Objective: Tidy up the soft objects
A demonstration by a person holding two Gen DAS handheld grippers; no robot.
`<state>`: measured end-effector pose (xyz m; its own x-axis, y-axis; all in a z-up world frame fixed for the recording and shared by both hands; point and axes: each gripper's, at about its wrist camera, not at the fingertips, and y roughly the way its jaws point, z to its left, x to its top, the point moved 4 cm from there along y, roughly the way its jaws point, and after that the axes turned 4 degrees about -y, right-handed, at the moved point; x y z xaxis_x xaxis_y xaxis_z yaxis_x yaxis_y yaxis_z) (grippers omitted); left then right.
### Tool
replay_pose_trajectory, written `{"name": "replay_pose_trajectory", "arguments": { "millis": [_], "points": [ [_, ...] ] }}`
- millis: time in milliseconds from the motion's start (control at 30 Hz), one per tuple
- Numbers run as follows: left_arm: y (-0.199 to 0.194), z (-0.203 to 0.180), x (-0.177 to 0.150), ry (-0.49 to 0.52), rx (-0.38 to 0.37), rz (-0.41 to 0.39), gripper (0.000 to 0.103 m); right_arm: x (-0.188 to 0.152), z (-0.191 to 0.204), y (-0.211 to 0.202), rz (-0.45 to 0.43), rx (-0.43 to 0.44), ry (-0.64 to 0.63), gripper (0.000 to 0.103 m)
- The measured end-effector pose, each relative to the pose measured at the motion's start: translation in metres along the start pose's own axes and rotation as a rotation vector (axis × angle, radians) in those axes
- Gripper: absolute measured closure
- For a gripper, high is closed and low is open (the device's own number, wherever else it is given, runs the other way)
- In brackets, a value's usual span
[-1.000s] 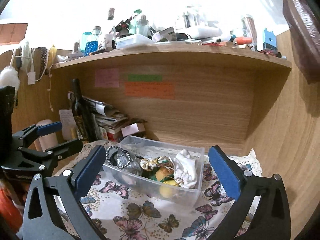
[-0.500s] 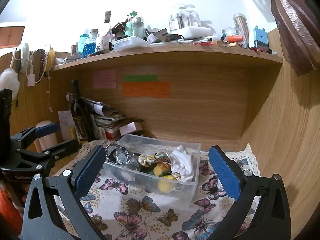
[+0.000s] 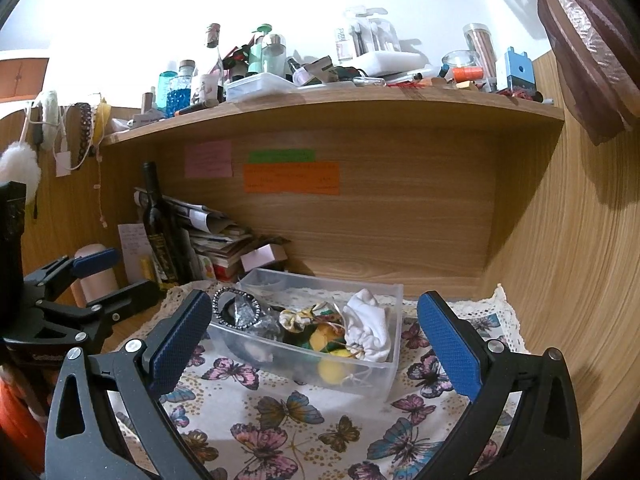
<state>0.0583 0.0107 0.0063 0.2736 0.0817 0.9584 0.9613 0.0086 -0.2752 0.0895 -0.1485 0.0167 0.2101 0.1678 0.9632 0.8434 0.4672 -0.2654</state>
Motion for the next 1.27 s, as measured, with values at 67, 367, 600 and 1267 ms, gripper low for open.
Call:
{"name": "replay_pose_trajectory", "arguments": {
  "millis": [67,367,600,1267],
  "points": [
    [0.000,0.000,-0.001,0.001,0.002,-0.002,0.000,0.000,0.001,-0.001,-0.003,-0.003,-0.003,0.000],
    [-0.003,-0.002,0.000,0.009,-0.003,-0.025,0.000,0.001,0.004,-0.003,-0.008,-0.007,-0.007,0.000],
    [-0.011,-0.005,0.003,0.006,-0.017,-0.038,0.000,0.000,0.004,-0.005,-0.012,-0.003,-0.006,0.000],
    [-0.005,-0.005,-0.002,-0.024,-0.037,0.010,0.000,-0.007,0.005,-0.001,0.002,0.006,0.008,0.000]
  ]
}}
